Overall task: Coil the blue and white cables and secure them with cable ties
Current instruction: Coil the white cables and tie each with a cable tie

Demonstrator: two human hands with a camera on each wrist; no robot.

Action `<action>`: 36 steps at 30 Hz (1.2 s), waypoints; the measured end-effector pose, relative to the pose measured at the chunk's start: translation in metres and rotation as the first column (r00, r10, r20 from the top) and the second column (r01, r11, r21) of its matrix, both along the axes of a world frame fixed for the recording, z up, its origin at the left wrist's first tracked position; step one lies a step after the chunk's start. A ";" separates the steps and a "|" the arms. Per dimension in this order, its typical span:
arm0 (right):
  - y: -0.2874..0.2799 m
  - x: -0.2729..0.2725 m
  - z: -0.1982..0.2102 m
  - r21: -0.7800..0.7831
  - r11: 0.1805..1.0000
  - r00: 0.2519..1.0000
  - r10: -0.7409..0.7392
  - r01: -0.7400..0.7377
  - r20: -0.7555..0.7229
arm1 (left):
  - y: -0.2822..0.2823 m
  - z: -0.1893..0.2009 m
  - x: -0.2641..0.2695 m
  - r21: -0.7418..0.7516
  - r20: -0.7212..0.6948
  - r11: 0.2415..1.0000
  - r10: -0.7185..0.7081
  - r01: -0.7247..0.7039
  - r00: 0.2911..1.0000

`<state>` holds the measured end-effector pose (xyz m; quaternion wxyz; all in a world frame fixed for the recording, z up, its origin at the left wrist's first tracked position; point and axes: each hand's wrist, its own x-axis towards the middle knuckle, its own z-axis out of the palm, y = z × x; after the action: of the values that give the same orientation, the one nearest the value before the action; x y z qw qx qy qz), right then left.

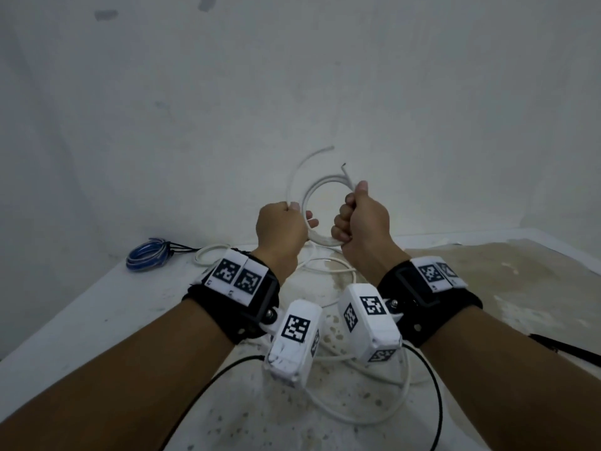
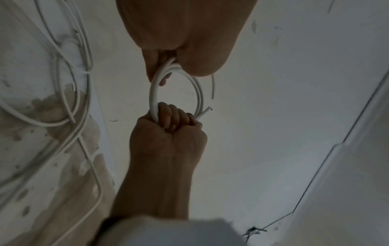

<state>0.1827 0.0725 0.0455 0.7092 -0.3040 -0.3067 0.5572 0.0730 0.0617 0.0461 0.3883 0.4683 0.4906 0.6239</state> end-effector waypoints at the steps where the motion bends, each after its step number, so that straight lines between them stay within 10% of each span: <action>1: -0.001 0.000 0.000 -0.005 1.000 1.000 0.027 -0.027 0.009 | -0.001 -0.001 -0.001 0.048 -0.051 0.999 0.009 -0.007 0.999; 9: -0.008 -0.005 -0.007 -0.040 0.984 0.980 0.179 -0.176 0.090 | 0.000 0.008 -0.027 0.305 -0.308 0.948 0.003 0.095 0.951; 24: -0.011 -0.013 -0.006 -0.018 0.978 0.917 0.203 -0.210 0.344 | 0.009 0.045 -0.051 0.033 -0.665 0.896 -0.311 0.442 0.679; 36: -0.011 -0.014 -0.004 0.030 0.988 0.834 0.110 -0.150 0.542 | 0.012 0.032 -0.045 0.088 -0.495 0.918 -0.296 0.386 0.817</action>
<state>0.1688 0.0620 0.0419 0.5657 -0.4011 -0.5328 0.4850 0.0281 0.0733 0.0776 0.3178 0.7203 0.4179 0.4533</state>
